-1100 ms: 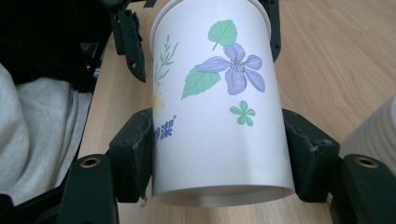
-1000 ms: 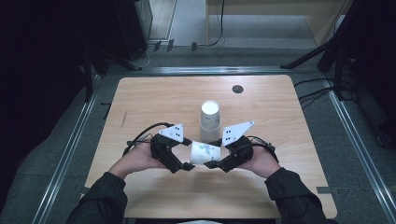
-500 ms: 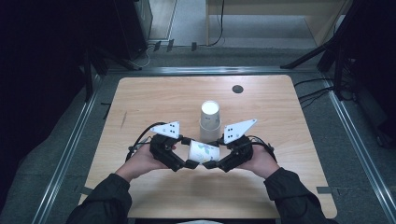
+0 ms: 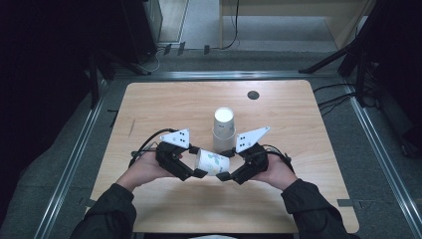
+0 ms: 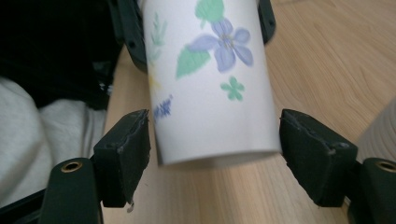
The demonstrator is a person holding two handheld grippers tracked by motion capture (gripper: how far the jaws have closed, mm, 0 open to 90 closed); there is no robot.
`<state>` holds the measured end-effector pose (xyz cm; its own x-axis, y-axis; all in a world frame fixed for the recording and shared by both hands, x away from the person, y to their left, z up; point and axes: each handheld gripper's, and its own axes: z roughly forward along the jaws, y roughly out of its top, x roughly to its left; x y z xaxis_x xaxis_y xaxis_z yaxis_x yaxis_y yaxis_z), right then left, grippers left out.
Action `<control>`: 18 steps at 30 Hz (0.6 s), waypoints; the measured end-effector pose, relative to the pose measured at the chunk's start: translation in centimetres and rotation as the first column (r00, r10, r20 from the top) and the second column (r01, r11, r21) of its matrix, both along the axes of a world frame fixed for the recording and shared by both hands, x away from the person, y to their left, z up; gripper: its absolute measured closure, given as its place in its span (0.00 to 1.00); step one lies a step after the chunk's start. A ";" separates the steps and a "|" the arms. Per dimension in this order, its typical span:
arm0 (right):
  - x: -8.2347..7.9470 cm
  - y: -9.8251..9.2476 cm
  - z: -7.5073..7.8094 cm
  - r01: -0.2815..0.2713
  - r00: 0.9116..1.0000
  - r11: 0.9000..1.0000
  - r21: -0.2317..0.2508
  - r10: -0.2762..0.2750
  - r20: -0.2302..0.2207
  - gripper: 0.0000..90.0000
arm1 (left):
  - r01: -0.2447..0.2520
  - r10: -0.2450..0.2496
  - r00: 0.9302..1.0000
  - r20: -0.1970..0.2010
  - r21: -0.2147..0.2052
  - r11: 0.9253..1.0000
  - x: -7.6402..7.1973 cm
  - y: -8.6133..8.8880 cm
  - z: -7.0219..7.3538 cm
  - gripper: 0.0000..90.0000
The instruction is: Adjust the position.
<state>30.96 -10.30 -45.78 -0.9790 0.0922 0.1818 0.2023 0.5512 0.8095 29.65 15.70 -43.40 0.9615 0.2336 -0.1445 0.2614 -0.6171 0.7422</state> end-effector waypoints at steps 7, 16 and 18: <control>0.1 0.8 -1.1 -0.008 1.000 0.997 -0.071 0.009 0.017 0.29 | 0.007 -0.011 1.000 0.022 0.157 0.988 0.2 -0.6 0.3 0.27; 0.1 1.8 -1.9 -0.034 0.999 0.993 -0.110 0.036 0.018 0.31 | 0.040 -0.041 0.999 0.001 0.260 0.965 0.0 -2.5 -0.5 0.27; 0.0 2.0 -2.1 -0.047 0.999 0.992 -0.115 0.049 0.017 0.32 | 0.048 -0.050 0.999 -0.002 0.275 0.960 0.0 -2.8 -0.7 0.27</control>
